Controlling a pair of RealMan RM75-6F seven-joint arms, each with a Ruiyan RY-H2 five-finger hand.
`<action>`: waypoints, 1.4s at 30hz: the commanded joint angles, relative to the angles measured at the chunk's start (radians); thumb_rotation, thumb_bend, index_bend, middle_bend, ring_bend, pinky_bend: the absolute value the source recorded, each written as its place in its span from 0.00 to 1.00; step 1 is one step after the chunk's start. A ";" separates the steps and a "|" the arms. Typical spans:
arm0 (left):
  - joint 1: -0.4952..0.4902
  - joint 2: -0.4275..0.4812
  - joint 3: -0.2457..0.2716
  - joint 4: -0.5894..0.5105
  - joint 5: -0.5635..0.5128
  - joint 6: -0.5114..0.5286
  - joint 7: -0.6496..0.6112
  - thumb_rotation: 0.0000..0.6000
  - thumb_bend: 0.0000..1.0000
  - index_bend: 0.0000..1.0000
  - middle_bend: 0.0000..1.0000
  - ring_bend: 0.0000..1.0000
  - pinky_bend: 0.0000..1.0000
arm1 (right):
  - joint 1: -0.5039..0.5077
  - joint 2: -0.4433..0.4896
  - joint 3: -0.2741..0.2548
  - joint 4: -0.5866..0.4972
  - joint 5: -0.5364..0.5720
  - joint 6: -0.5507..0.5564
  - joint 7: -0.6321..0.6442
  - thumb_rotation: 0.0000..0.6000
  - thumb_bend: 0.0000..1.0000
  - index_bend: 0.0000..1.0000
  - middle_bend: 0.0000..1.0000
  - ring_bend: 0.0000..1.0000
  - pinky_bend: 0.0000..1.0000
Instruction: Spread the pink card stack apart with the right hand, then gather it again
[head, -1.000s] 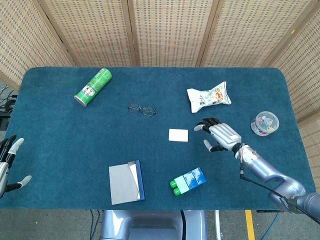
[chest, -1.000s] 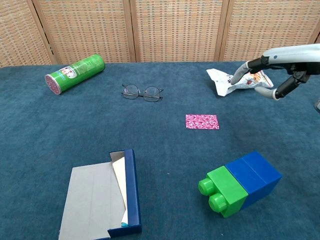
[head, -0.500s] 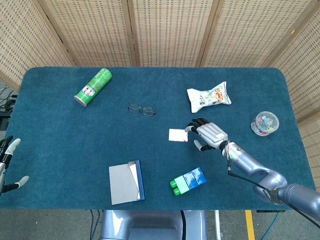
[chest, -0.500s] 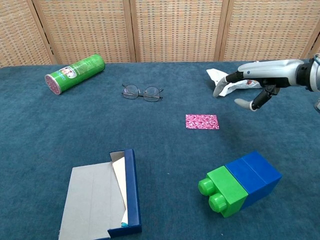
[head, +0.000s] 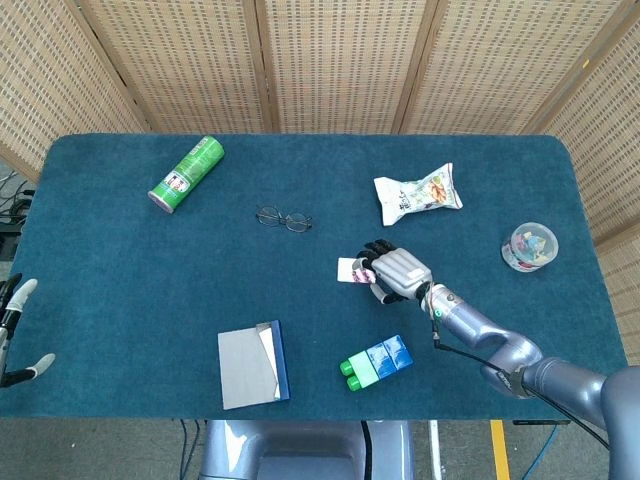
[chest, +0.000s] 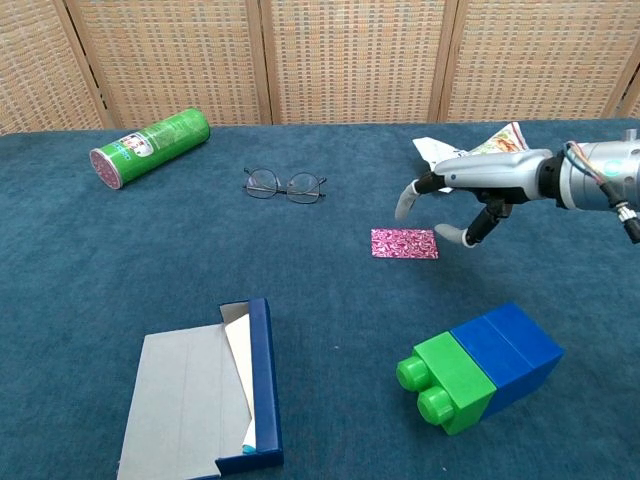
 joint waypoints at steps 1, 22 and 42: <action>0.002 -0.002 0.001 0.004 -0.002 0.000 -0.002 1.00 0.12 0.00 0.00 0.00 0.00 | 0.018 -0.035 -0.012 0.036 -0.010 -0.006 -0.005 1.00 0.65 0.22 0.17 0.00 0.02; 0.013 -0.005 0.004 0.012 -0.006 0.007 -0.008 1.00 0.12 0.00 0.00 0.00 0.00 | 0.044 -0.106 -0.068 0.143 -0.035 0.016 -0.037 1.00 0.64 0.25 0.17 0.00 0.02; 0.011 -0.008 0.003 0.001 0.000 0.007 0.011 1.00 0.12 0.00 0.00 0.00 0.00 | 0.015 -0.112 -0.126 0.218 -0.046 0.038 -0.043 1.00 0.65 0.30 0.20 0.00 0.02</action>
